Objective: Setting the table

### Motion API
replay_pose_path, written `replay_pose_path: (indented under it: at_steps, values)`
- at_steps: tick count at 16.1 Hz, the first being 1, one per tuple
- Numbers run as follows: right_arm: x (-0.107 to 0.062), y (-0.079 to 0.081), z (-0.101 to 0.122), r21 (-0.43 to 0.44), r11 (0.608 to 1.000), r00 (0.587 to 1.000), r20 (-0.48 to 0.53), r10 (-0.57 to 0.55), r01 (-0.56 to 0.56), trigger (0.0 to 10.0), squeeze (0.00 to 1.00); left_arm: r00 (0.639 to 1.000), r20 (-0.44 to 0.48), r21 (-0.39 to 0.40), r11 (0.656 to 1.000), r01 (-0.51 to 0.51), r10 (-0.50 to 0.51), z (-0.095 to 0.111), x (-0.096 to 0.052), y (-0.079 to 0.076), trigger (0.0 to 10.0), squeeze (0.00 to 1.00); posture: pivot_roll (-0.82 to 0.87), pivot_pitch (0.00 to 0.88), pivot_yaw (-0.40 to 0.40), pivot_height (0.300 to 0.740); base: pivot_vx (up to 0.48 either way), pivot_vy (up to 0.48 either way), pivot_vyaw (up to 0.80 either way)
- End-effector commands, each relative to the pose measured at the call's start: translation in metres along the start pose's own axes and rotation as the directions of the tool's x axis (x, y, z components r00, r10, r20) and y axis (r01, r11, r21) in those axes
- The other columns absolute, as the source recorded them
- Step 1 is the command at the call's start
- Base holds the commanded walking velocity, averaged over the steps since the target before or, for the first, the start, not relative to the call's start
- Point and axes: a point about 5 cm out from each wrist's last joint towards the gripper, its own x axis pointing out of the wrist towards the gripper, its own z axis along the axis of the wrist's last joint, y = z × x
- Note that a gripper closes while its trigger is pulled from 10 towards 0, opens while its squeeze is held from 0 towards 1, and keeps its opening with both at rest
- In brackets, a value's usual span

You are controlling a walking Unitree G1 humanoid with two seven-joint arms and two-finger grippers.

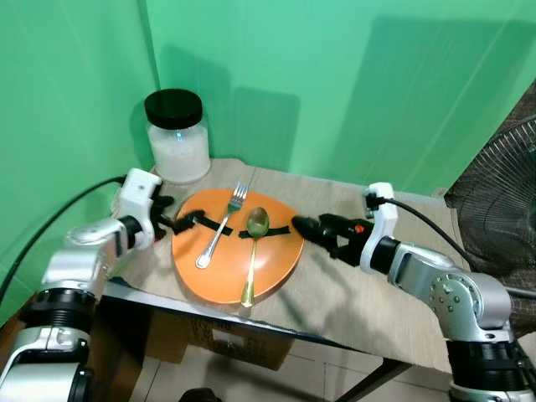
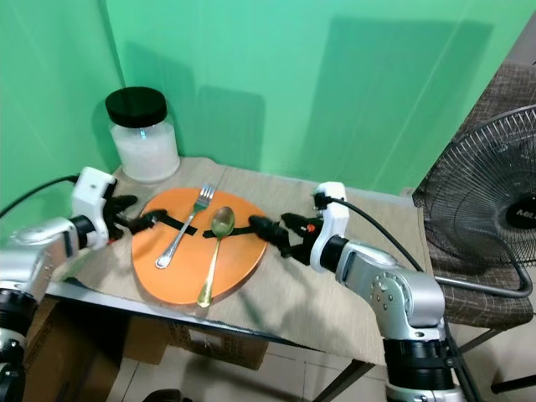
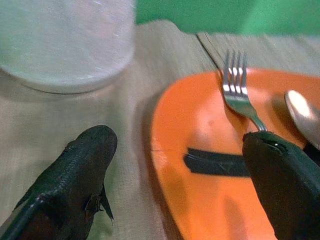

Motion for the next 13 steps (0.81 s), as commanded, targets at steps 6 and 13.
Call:
replay_pose_path:
  at_steps: [6, 13]
  values:
    - [-0.003, 0.002, -0.001, 0.009, 0.998, 0.997, -0.052, 0.055, -0.055, 10.0, 0.00, 0.991, 0.044, -0.242, 0.961, 0.133, -0.126, 0.003, 0.001, -0.006, 10.0, 0.00, 0.15, 0.000, -0.080, 0.740, 0.000, 0.000, 0.00]
    - [0.005, 0.010, -0.007, 0.035, 0.994, 0.990, -0.093, 0.106, -0.103, 10.0, 0.00, 0.990, 0.014, -0.431, 0.893, 0.131, -0.138, -0.008, 0.002, -0.004, 10.0, 0.00, 0.16, 0.000, -0.082, 0.740, 0.000, 0.000, 0.00]
